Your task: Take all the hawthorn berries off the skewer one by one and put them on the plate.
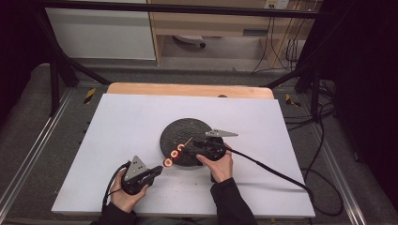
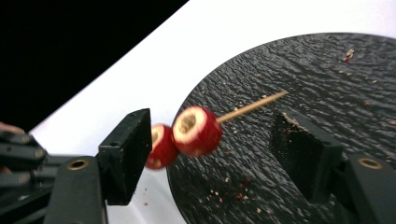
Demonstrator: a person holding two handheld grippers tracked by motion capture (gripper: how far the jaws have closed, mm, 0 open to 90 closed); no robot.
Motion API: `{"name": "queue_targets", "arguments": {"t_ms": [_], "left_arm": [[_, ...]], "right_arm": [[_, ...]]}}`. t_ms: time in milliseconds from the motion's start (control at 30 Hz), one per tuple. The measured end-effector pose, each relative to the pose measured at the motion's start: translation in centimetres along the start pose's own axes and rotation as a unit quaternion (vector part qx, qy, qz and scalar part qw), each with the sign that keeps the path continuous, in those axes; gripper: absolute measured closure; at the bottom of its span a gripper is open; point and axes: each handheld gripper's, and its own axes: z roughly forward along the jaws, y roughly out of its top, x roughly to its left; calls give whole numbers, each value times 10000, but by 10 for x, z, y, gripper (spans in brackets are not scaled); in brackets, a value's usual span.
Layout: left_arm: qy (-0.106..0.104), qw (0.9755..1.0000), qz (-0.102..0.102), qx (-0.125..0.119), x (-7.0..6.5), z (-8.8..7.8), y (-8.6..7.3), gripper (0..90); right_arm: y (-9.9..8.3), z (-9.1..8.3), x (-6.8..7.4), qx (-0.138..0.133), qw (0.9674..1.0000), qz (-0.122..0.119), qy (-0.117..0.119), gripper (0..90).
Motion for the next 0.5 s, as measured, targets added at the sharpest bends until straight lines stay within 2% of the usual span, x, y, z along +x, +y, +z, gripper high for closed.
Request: {"name": "queue_targets", "arguments": {"t_ms": [200,500], "left_arm": [[-18,10000,19,-25,-3,1,1,883],[-35,9999,18,-126,-5,-1,2,883]], "right_arm": [[-3,6,-2,65,9997,234,64,419],[-2,7,-2,-23,9985,510,220,543]]}}
